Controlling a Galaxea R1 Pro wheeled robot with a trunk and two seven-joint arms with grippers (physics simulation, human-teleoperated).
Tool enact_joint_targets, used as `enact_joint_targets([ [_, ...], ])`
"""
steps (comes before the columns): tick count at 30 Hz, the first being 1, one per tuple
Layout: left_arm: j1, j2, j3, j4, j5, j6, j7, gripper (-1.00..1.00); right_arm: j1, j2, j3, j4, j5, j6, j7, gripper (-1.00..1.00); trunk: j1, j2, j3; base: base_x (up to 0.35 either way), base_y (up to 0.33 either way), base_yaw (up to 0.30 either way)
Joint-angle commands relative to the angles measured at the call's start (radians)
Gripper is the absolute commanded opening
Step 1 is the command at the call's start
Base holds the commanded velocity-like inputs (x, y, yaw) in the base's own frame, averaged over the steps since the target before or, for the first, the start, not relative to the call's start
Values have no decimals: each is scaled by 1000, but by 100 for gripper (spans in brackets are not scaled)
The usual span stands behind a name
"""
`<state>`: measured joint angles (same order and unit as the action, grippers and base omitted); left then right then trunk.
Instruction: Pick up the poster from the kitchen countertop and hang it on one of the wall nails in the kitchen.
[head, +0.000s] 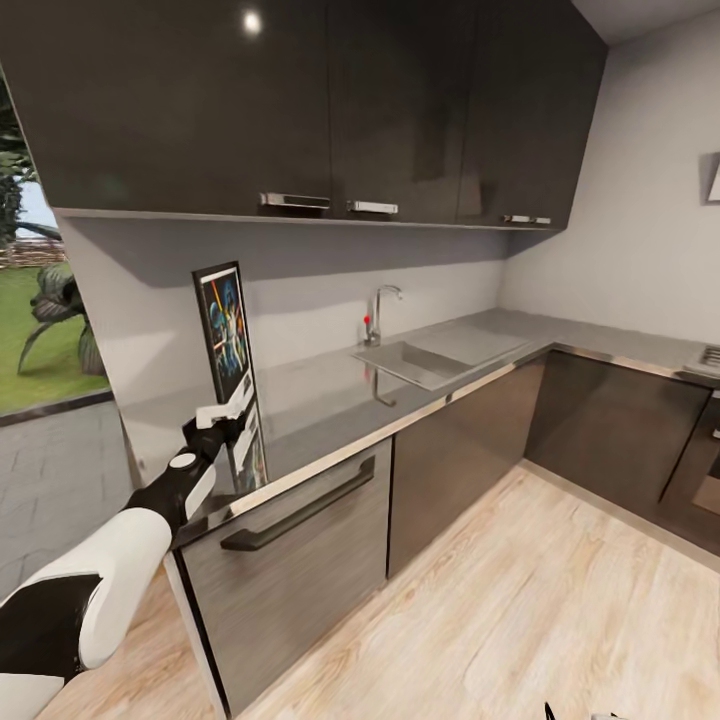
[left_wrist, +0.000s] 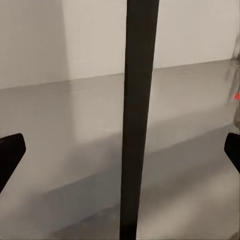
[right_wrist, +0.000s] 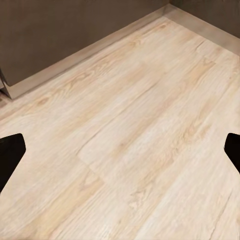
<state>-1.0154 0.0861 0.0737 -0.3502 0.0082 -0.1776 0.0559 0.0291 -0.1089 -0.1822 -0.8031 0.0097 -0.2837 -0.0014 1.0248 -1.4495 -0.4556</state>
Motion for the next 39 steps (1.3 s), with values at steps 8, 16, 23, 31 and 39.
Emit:
enact_joint_targets([
  [8,0,0,1,21,1,-3,1,100,0,0,0,-1,1,-2,0,100,0,0,-1,126,0,0],
  [16,0,0,1,23,0,-3,1,100,0,0,0,-1,1,-2,0,100,0,0,-1,18,0,0],
  [23,-1,0,1,23,0,-2,1,100,0,0,1,19,1,-2,0,100,0,0,-1,2,0,0],
  [31,0,1,1,26,-1,-2,1,100,0,0,3,29,1,-2,0,100,0,0,-1,0,0,0],
  [39,-1,1,3,37,-1,-2,1,100,0,0,3,30,1,-2,0,100,0,0,-1,-47,0,0],
])
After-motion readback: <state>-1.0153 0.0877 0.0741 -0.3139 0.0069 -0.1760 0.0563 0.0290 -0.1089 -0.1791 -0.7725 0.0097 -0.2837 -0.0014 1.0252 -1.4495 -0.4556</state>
